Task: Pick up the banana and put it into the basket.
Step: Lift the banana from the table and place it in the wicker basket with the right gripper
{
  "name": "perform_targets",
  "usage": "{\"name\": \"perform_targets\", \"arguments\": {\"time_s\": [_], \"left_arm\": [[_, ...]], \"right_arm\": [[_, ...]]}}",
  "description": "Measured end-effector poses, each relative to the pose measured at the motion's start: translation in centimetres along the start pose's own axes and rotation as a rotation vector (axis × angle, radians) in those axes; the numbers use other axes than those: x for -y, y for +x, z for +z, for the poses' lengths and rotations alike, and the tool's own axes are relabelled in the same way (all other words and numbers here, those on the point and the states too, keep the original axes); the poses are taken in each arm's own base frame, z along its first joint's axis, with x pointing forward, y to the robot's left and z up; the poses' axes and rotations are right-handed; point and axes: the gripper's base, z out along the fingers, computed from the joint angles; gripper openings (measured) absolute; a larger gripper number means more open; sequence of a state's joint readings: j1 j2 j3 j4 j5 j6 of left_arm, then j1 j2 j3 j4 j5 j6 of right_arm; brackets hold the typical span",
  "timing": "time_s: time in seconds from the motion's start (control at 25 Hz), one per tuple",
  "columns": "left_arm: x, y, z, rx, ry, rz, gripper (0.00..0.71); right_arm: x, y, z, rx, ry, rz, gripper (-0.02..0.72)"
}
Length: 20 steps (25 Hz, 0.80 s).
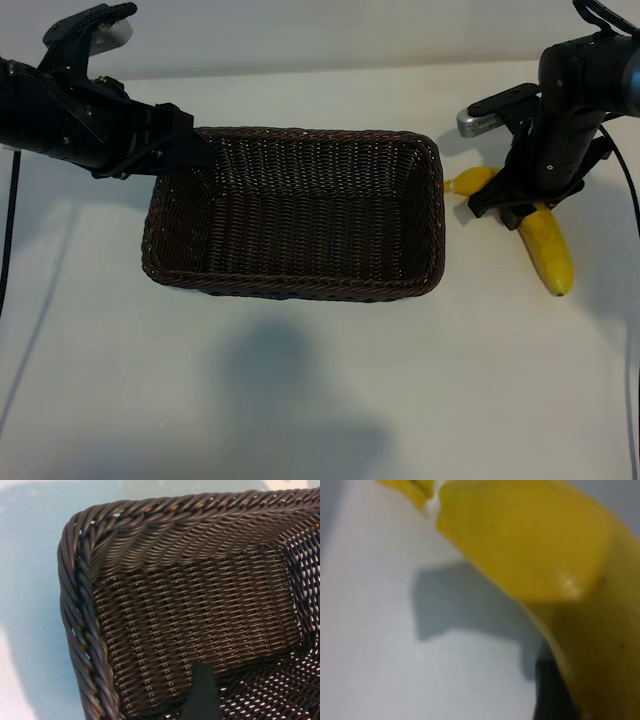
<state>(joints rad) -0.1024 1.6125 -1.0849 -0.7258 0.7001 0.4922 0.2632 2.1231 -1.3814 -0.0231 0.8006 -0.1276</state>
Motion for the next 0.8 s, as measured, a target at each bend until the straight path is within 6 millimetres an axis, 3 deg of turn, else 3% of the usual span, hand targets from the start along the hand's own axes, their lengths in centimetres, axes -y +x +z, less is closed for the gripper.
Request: {"name": "perform_targets", "arguments": {"time_s": [0.44,0.8], "left_arm": [[0.0,0.0,0.0,0.0,0.0,-0.002,0.595],[0.0,0.0,0.0,0.0,0.0,-0.002,0.595]], "right_arm": [[0.1,0.1,-0.3,-0.005,0.006,0.008,0.412],[0.4,0.2,-4.1,0.053,0.049,0.004,0.411]]}}
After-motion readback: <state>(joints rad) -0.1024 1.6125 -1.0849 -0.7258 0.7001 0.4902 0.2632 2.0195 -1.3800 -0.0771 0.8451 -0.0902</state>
